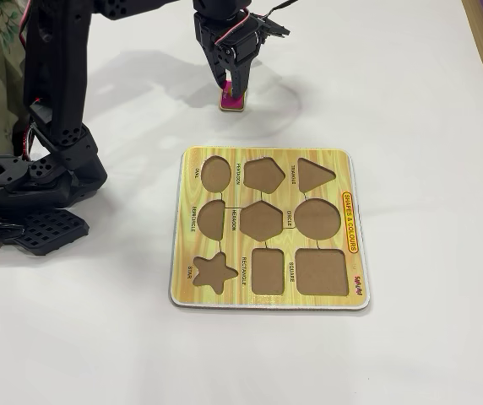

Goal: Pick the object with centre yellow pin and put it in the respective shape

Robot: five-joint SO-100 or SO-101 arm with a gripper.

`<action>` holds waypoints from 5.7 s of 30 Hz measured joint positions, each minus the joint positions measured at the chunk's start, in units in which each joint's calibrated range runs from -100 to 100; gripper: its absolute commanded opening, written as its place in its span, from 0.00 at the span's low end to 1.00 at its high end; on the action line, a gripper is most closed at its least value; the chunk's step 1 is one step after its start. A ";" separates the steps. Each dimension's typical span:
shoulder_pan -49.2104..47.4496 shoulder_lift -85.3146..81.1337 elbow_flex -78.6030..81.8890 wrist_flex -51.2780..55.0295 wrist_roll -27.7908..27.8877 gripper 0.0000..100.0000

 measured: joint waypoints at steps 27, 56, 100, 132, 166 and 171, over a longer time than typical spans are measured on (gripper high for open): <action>0.37 0.00 0.00 -3.51 0.00 0.07; 0.37 -0.17 4.14 -3.26 0.00 0.07; 27.13 -18.13 13.58 0.43 11.02 0.02; 69.22 -38.06 32.91 -4.37 44.36 0.02; 69.60 -18.38 11.15 -4.46 45.35 0.01; 66.51 -18.38 11.15 -4.71 45.35 0.01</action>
